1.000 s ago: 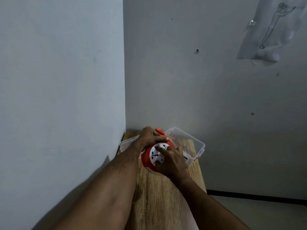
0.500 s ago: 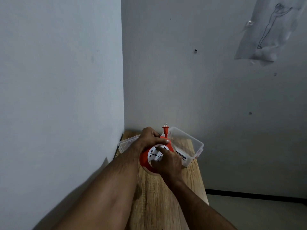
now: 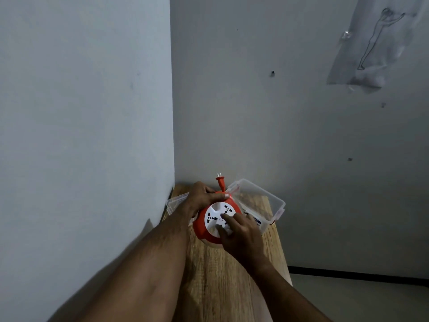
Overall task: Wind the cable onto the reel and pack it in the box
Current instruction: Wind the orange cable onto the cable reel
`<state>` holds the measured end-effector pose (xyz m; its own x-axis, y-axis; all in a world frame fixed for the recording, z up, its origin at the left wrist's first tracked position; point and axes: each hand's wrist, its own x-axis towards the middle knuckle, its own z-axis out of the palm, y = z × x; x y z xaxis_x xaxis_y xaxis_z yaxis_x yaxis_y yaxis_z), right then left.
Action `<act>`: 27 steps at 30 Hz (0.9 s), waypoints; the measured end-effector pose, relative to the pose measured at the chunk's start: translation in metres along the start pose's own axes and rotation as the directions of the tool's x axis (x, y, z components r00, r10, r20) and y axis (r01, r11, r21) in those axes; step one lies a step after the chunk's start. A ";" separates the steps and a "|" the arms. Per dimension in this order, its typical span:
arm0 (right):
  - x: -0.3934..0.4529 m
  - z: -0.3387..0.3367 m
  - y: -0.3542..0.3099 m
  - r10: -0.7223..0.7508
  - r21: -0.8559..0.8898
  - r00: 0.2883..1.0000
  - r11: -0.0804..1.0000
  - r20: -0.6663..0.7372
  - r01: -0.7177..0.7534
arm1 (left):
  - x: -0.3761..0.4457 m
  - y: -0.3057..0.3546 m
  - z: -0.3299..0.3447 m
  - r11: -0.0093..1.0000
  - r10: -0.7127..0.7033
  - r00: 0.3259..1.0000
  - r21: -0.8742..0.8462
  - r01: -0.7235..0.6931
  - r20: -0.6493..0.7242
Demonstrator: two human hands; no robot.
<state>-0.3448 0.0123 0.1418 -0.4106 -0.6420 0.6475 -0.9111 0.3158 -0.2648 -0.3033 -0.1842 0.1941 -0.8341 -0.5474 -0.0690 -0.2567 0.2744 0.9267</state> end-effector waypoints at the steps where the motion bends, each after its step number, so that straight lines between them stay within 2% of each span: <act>1: -0.003 0.000 0.002 0.042 0.040 0.995 0.998 -0.086 -0.039 | -0.001 0.000 -0.001 1.000 -0.008 1.000 -0.010 0.008 -0.005; 3: -0.003 -0.002 0.001 0.293 0.224 0.942 0.941 -0.166 -0.254 | -0.004 -0.001 -0.001 0.999 -0.024 1.000 -0.024 0.024 -0.014; 4: -0.001 -0.004 -0.001 0.459 0.373 0.875 0.847 -0.152 -0.379 | -0.005 -0.002 0.000 0.999 -0.033 0.999 -0.032 0.033 -0.023; 5: 0.001 -0.005 -0.002 0.598 0.532 0.796 0.706 -0.094 -0.468 | -0.007 -0.004 0.001 0.998 -0.044 0.999 -0.049 0.042 -0.033; 6: 0.004 -0.006 -0.004 0.681 0.652 0.733 0.557 -0.003 -0.515 | -0.009 -0.005 0.003 0.996 -0.055 0.998 -0.077 0.051 -0.043; 7: 0.005 -0.005 -0.005 0.713 0.724 0.695 0.432 0.090 -0.537 | -0.011 -0.007 0.005 0.992 -0.068 0.996 -0.108 0.062 -0.055; 9: 0.006 0.000 -0.008 0.696 0.770 0.677 0.289 0.239 -0.569 | -0.016 -0.010 0.009 0.984 -0.098 0.991 -0.157 0.082 -0.094; 12: 0.002 0.008 -0.014 0.660 0.763 0.688 0.264 0.303 -0.590 | -0.026 -0.017 0.013 0.974 -0.145 0.979 -0.197 0.115 -0.146; 21: -0.027 0.039 -0.040 0.622 0.703 0.673 0.263 0.400 -0.661 | -0.071 -0.072 0.001 0.923 -0.282 0.945 -0.314 0.221 -0.166; 27: -0.057 0.058 -0.054 0.614 0.602 0.644 0.320 0.456 -0.732 | -0.103 -0.110 0.001 0.942 -0.311 0.905 -0.222 0.253 -0.290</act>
<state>-0.2740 -0.0084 0.0777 -0.8398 -0.5382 -0.0717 -0.0115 0.1497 -0.9887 -0.1893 -0.1570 0.0992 -0.5334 -0.8100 -0.2437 -0.3438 -0.0557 0.9374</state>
